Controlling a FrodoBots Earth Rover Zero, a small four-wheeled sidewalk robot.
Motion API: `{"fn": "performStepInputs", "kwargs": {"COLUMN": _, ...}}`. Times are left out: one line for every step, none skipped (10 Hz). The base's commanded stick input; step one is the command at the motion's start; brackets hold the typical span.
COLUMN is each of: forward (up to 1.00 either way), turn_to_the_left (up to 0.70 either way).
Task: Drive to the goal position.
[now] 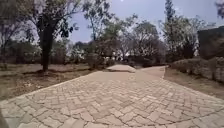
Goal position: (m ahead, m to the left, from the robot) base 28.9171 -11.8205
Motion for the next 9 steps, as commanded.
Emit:
{"fn": "performStepInputs", "kwargs": {"forward": 1.0, "turn_to_the_left": -0.34}}
{"fn": "performStepInputs", "kwargs": {"forward": 1.0, "turn_to_the_left": -0.34}}
{"fn": "performStepInputs", "kwargs": {"forward": 1.0, "turn_to_the_left": -0.33}}
{"fn": "performStepInputs", "kwargs": {"forward": 1.0, "turn_to_the_left": -0.28}}
{"fn": "performStepInputs", "kwargs": {"forward": 1.0, "turn_to_the_left": -0.13}}
{"fn": "performStepInputs", "kwargs": {"forward": 1.0, "turn_to_the_left": 0.0}}
{"fn": "performStepInputs", "kwargs": {"forward": 1.0, "turn_to_the_left": 0.0}}
{"fn": "performStepInputs", "kwargs": {"forward": 1.0, "turn_to_the_left": 0.0}}
{"fn": "performStepInputs", "kwargs": {"forward": 1.0, "turn_to_the_left": 0.0}}
